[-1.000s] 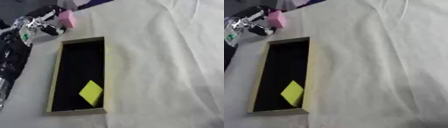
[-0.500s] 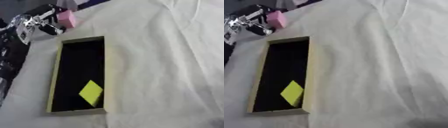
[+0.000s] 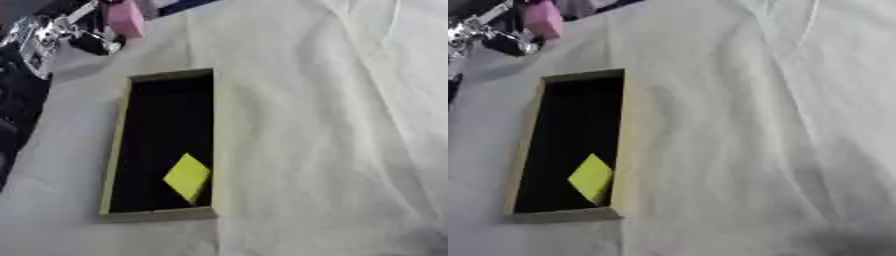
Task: Pick up objects on the table and place them in the box.
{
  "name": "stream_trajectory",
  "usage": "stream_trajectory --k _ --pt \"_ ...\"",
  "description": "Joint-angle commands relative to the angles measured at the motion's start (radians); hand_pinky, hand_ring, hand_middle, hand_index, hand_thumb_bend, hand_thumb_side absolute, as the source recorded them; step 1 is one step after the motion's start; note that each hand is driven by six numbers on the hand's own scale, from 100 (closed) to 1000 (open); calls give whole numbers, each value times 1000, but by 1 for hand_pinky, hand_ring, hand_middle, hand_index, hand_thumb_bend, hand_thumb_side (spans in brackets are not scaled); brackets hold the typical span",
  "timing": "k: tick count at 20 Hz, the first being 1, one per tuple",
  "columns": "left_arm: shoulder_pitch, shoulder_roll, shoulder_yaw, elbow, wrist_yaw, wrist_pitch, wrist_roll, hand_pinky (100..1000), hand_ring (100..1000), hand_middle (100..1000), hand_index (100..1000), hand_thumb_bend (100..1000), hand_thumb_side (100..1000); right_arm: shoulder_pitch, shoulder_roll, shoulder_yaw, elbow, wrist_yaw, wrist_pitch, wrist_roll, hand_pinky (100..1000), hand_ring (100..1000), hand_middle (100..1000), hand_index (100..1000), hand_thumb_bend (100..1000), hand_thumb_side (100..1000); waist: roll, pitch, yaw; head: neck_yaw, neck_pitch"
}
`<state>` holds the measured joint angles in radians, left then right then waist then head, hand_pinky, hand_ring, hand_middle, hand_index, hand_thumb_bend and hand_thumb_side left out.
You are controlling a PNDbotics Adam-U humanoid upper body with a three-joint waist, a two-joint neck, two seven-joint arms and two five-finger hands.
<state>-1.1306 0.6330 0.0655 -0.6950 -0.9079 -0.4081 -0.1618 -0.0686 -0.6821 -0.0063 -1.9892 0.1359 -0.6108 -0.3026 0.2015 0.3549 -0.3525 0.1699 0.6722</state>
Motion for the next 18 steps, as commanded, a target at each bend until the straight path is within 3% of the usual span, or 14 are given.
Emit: stream_trajectory --k 1,4,10,18 --pt "-12 34 -16 -63 16 -3 25 405 421 578 704 167 100 7 -18 -16 -11 -19 -1 6 898 1000 540 846 100 637 -20 -33 10 -15 18" --pt "-1 34 -42 -125 56 -25 18 394 399 569 698 138 100 21 -19 -23 -11 -33 0 9 897 1000 542 845 100 638 -31 -51 32 -36 37" --pt "71 52 -142 -340 244 -71 -64 391 393 570 700 102 100 37 -23 -31 -11 -53 3 15 899 1000 546 845 100 638 -47 -76 72 -96 74" --pt "216 121 -282 -695 501 -35 -175 392 396 570 701 107 100 47 -21 -39 -11 -72 8 20 900 1000 548 845 100 641 -56 -94 96 -137 85"
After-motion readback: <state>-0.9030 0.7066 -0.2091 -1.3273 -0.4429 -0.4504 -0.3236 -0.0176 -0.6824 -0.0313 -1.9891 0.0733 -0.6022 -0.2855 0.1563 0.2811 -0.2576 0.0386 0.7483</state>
